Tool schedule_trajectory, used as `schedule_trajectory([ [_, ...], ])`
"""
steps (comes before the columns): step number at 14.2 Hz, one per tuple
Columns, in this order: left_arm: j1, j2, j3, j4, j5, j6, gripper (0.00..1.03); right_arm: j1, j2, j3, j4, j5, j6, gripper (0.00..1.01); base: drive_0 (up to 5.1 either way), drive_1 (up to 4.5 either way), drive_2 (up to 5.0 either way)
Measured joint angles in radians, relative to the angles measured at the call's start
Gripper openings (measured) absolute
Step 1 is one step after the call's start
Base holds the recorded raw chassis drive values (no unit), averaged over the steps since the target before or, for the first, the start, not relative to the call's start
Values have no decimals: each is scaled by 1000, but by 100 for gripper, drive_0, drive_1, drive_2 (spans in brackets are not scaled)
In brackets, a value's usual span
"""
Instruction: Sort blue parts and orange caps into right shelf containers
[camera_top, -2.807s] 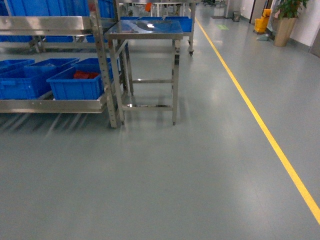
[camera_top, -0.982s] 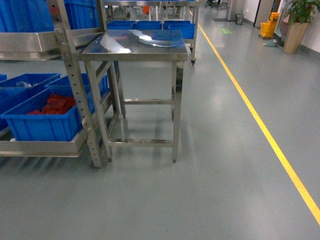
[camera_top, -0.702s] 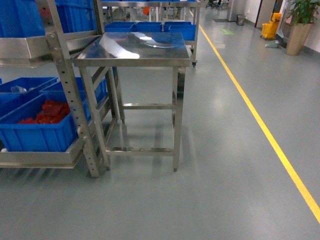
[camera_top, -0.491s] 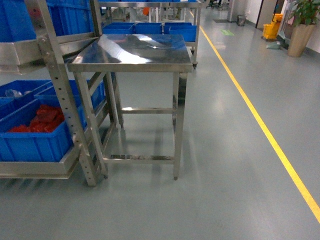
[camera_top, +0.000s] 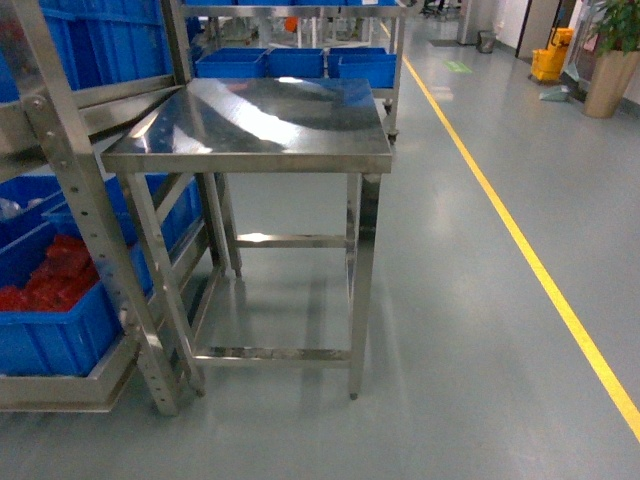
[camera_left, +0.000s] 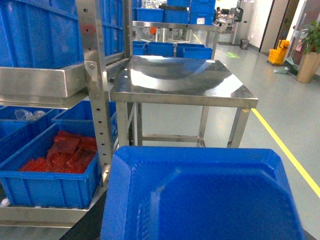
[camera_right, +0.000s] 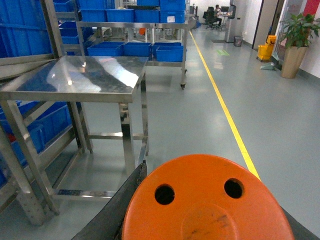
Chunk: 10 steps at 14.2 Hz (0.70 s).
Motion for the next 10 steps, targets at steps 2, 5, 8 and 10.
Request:
schedule_trajectory([
  [2, 0, 0, 0, -5, -1, 0, 41, 0, 0, 0, 2, 0, 0, 43, -1, 427, -430],
  [5, 0, 0, 0, -3, -1, 0, 41, 0, 0, 0, 2, 0, 0, 43, 10, 439, -419],
  [8, 0, 0, 0, 0, -2, 0, 41, 0, 0, 0, 5, 0, 0, 43, 0, 0, 0],
  [10, 0, 0, 0, -4, 1, 0, 41, 0, 0, 0, -2, 3, 0, 43, -464, 156, 367],
])
